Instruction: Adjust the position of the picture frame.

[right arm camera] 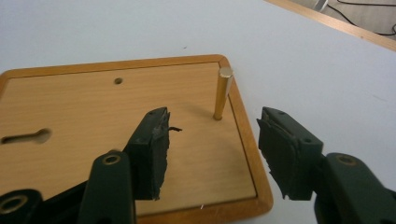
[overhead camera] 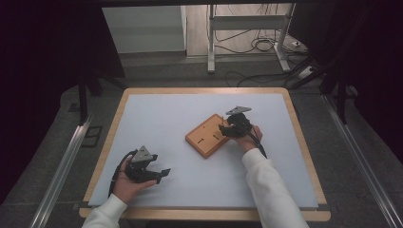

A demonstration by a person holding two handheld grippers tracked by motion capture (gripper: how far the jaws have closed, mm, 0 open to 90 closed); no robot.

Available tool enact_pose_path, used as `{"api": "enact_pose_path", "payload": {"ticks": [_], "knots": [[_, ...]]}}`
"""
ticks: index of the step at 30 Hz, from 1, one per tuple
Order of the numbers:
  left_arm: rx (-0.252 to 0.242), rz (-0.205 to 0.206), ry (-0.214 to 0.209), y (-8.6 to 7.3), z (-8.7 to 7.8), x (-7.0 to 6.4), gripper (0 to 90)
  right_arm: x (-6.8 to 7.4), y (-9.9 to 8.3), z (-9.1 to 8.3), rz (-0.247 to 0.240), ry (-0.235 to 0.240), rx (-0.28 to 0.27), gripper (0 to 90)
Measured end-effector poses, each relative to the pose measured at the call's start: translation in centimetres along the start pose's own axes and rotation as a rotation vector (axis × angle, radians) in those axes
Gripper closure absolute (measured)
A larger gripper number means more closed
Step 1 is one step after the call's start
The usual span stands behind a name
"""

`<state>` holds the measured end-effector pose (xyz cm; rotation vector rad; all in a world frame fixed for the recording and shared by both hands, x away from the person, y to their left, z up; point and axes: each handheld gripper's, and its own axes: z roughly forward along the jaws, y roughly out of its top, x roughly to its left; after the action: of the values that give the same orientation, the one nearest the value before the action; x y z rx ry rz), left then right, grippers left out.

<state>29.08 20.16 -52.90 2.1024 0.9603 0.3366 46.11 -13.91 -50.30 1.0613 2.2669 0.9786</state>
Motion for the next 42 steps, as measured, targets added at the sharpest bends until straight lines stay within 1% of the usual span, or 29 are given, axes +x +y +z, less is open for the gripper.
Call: {"api": "enact_pose_path", "payload": {"ticks": [1,3,4,6,7,8,10,12,13,14,15,16,20,22,23,24,25,30,33,34,37,39,40,42], "knots": [[0.002,0.003,0.0,0.0,0.0,0.0,20.9,-0.1,0.0,0.5,0.006,0.0,-0.004,47.8],[0.001,0.005,-0.001,0.0,0.0,0.0,20.9,-0.2,0.1,0.8,0.007,0.001,-0.008,48.9],[0.001,0.005,-0.001,0.0,0.0,0.0,20.9,-0.2,0.2,1.2,0.004,0.001,-0.009,52.4],[0.003,0.005,-0.002,0.0,0.0,0.0,20.9,-0.2,0.4,1.6,0.005,0.004,-0.005,56.5],[0.003,0.005,-0.002,0.0,0.0,0.0,20.9,-0.2,0.4,1.6,0.005,0.004,-0.005,56.5],[0.004,0.005,-0.003,0.0,0.0,0.1,20.9,-0.3,0.5,2.0,0.009,0.01,-0.002,61.5],[0.003,0.006,-0.003,0.0,0.0,0.1,20.9,-0.3,0.6,2.2,0.009,0.011,-0.002,62.9],[0.003,0.005,-0.003,-0.1,0.0,0.1,20.9,-0.4,0.7,2.6,0.019,0.018,-0.004,71.2],[0.003,0.004,-0.003,-0.1,0.0,0.1,20.9,-0.4,0.8,2.7,0.021,0.017,-0.005,73.8],[0.003,0.004,-0.003,-0.1,0.0,0.1,20.9,-0.4,0.8,2.7,0.021,0.017,-0.005,73.8],[0.004,0.004,-0.003,-0.1,0.0,0.1,20.9,-0.5,0.9,2.8,0.028,0.019,-0.005,77.1],[0.008,0.007,0.004,-0.1,0.1,0.1,20.9,-0.5,0.9,3.0,0.039,0.027,-0.008,82.7],[0.008,0.008,0.006,-0.1,0.0,0.2,20.9,-0.5,1.0,3.1,0.032,0.022,-0.01,83.5],[0.009,0.008,0.006,-0.1,0.0,0.2,20.9,-0.9,0.9,3.0,0.079,0.051,-0.015,83.8],[0.009,0.008,0.006,-0.1,0.0,0.2,20.9,-0.9,0.9,3.0,0.079,0.051,-0.015,83.8],[0.009,0.011,0.007,-0.1,0.1,0.2,20.9,-1.1,0.8,2.9,0.105,0.067,-0.021,83.8],[0.009,0.011,0.007,-0.1,0.1,0.2,20.9,-1.1,0.8,2.9,0.105,0.067,-0.021,83.8],[0.015,0.013,0.008,0.0,0.2,0.2,20.9,-1.1,0.6,2.6,0.093,0.072,-0.045,83.9],[0.014,0.013,0.008,0.0,0.2,0.2,20.9,-1.0,0.5,2.4,0.086,0.079,-0.043,83.9],[0.014,0.014,0.007,0.0,0.2,0.2,21.0,-0.9,0.4,2.0,0.074,0.083,-0.044,83.9],[0.016,0.015,0.006,0.0,0.2,0.1,21.0,-0.7,0.4,1.6,0.06,0.085,-0.046,83.9],[0.016,0.016,0.005,0.0,0.2,0.1,20.9,-0.2,0.3,0.8,0.032,0.097,-0.048,83.8],[0.016,0.017,0.005,0.0,0.2,0.0,20.9,-0.2,0.3,0.8,0.032,0.097,-0.048,83.8],[0.014,0.018,0.004,0.0,0.2,0.0,20.9,0.4,0.1,0.3,0.014,0.108,-0.054,83.8]]}}
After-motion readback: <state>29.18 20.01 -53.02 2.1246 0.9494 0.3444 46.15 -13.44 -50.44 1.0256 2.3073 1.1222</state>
